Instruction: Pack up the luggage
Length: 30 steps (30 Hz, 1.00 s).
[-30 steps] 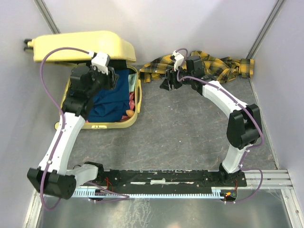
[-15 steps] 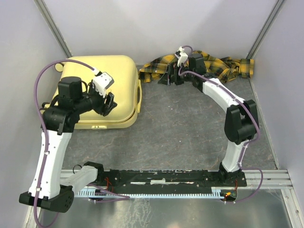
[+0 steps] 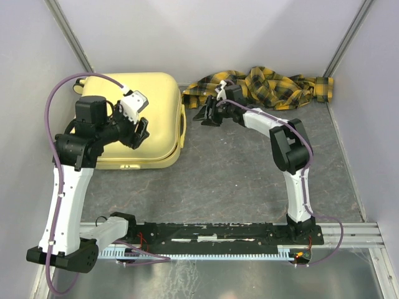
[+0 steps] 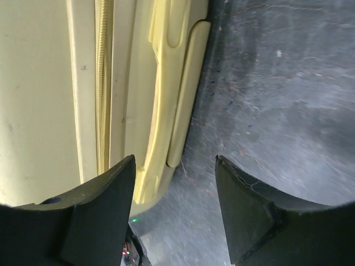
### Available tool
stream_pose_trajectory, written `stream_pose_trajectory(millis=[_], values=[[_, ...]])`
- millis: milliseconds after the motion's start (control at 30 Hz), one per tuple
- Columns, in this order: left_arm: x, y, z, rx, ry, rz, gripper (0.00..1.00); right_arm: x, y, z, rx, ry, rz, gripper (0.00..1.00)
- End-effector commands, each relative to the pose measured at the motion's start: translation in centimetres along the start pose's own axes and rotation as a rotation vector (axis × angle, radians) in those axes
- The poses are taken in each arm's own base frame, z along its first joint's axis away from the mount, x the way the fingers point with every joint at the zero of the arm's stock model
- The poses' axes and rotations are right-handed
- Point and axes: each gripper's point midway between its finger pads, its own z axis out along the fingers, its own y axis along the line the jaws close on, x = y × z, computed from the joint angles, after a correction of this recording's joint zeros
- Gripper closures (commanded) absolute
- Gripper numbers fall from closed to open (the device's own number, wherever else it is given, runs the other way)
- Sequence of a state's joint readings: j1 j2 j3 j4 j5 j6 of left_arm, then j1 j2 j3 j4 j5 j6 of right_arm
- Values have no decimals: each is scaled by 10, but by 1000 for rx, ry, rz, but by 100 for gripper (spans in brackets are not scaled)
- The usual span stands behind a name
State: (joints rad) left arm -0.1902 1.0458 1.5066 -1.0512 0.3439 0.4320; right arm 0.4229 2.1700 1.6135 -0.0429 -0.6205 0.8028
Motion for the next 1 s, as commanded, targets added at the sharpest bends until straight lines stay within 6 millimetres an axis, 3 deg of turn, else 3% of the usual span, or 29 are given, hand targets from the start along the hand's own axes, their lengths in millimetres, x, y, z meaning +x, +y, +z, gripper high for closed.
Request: stream_pose_trajectory(millis=[0,300,533,633,767,967], values=[[-20,20,-5,-88,-54,30,37,-10,38,31,-112,-44,14,34],[-19,28,4,-97,-34,51,39,3,31,72,-134,-38,50,41],[-20,35,15,-100,-23,60,39,8,27,84,-144,-38,102,55],[-20,38,19,-101,-20,64,39,11,29,81,-158,-24,124,67],[-22,41,22,-111,-22,64,39,8,31,68,-170,-23,155,96],[-19,48,28,-145,-11,34,40,-3,22,25,-131,-33,179,98]])
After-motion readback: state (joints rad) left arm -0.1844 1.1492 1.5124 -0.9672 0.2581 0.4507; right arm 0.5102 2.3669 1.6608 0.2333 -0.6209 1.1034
